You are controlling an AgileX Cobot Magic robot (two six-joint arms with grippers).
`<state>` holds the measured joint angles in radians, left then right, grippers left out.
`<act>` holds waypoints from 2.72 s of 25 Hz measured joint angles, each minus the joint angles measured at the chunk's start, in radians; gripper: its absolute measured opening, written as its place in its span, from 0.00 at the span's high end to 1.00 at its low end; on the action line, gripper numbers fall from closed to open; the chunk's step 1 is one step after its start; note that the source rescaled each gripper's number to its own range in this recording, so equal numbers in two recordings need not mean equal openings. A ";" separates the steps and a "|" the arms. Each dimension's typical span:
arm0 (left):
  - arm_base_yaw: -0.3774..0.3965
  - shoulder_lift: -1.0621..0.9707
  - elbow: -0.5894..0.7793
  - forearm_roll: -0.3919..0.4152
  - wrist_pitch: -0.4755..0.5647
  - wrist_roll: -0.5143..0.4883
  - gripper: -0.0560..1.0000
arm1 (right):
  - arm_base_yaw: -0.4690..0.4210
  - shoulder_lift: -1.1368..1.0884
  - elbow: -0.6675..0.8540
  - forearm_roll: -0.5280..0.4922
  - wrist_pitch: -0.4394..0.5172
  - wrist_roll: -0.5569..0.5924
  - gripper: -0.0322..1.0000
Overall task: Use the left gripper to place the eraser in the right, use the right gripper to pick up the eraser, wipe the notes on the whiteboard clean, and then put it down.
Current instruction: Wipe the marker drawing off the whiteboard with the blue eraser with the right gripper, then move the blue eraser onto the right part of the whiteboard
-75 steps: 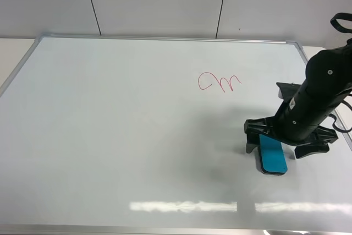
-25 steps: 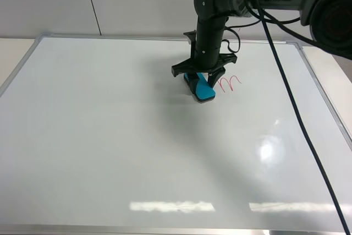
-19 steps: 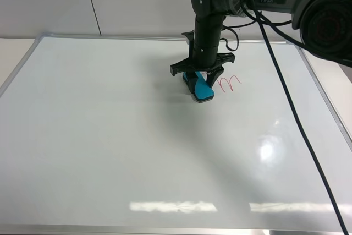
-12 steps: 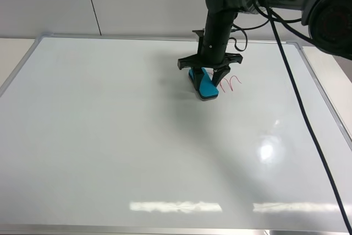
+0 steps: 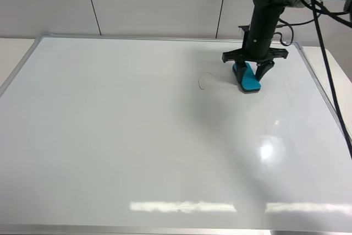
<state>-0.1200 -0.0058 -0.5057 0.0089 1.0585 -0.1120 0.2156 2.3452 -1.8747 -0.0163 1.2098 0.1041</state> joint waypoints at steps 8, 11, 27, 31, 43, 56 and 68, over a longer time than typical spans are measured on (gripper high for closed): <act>0.000 0.000 0.000 0.000 0.000 0.000 0.00 | -0.006 -0.050 0.102 -0.052 -0.007 0.003 0.94; 0.000 0.000 0.000 0.000 0.000 0.000 0.00 | 0.050 -0.050 0.102 -0.021 -0.018 -0.007 0.94; 0.000 0.000 0.000 0.000 0.000 0.000 0.00 | 0.345 0.194 -0.368 0.201 0.040 -0.033 0.94; 0.000 0.000 0.000 0.000 0.000 0.000 0.00 | 0.350 0.214 -0.411 0.220 0.044 -0.033 0.94; 0.000 0.000 0.000 0.000 0.000 0.000 0.00 | 0.161 0.218 -0.426 0.186 0.020 -0.033 0.94; 0.000 0.000 0.000 0.000 0.000 0.000 0.00 | 0.029 0.205 -0.424 0.034 0.015 -0.055 0.94; 0.000 0.000 0.000 0.000 0.000 0.000 0.00 | 0.206 0.017 -0.409 0.016 0.014 -0.036 0.94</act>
<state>-0.1200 -0.0058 -0.5057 0.0089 1.0585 -0.1120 0.4217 2.3619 -2.2836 0.0000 1.2235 0.0682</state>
